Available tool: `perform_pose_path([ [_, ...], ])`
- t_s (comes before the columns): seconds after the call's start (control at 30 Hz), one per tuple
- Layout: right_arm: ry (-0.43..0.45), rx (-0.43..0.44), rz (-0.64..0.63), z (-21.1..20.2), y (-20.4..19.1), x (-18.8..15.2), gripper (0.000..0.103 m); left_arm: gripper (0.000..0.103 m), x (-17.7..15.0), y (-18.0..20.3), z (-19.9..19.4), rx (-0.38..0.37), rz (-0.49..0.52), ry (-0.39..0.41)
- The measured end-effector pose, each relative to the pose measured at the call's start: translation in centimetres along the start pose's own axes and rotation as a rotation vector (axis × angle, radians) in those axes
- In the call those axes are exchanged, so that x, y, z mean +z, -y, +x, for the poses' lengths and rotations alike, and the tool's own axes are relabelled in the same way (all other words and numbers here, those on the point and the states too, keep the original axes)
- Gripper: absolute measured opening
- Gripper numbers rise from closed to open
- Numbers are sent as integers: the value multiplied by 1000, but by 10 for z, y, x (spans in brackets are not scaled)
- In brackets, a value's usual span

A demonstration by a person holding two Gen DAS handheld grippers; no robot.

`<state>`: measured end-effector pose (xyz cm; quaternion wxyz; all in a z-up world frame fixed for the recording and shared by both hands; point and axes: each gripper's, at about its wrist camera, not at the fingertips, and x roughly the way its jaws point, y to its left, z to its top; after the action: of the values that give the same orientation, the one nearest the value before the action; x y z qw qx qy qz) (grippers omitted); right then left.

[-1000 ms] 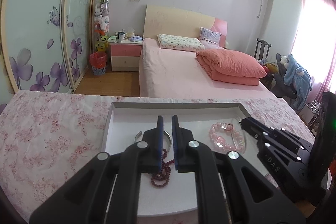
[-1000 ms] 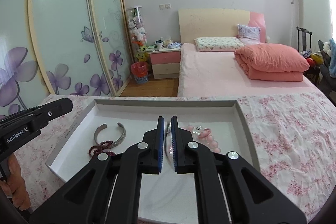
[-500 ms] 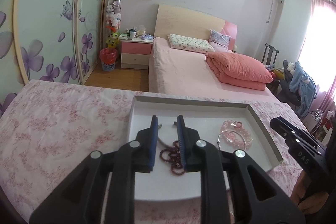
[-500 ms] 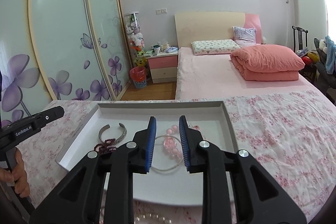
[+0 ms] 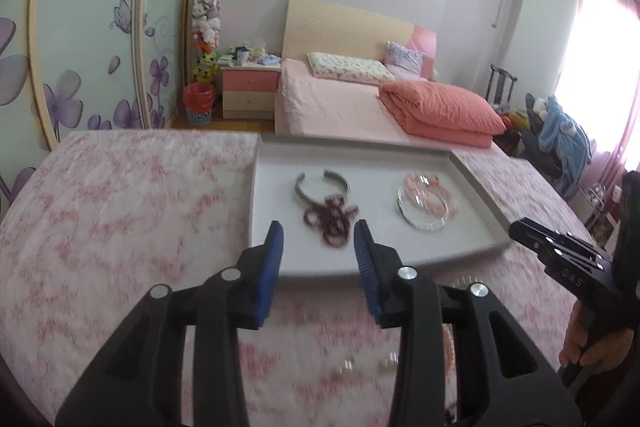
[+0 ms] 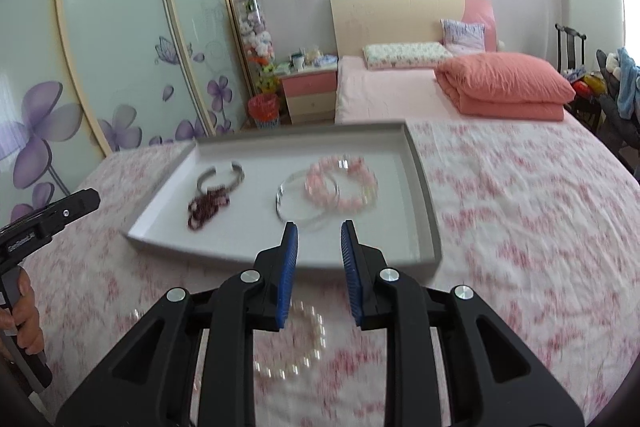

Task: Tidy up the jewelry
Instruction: 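Grasp a pearl stud earring with the left gripper while the right gripper approaches the white pearl bracelet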

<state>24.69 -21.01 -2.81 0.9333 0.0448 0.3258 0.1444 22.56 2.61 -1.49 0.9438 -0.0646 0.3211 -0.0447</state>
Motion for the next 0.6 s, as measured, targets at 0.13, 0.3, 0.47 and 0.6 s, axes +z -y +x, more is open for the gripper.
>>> perform_pose_path([
  [0.13, -54, -1, 9, 2, 4, -17, 24, 41, -20, 1, 0, -11, 11, -46],
  [0.3, -101, -2, 21, 5, 7, -32, 24, 43, -39, 2, 4, -27, 25, -105],
  [0.47, -116, -3, 27, 5, 9, -39, 24, 48, -55, 13, 7, -45, 80, -147],
  [0.6, -119, -1, 27, 4, 9, -41, 24, 48, -66, 22, 15, -28, 126, -183],
])
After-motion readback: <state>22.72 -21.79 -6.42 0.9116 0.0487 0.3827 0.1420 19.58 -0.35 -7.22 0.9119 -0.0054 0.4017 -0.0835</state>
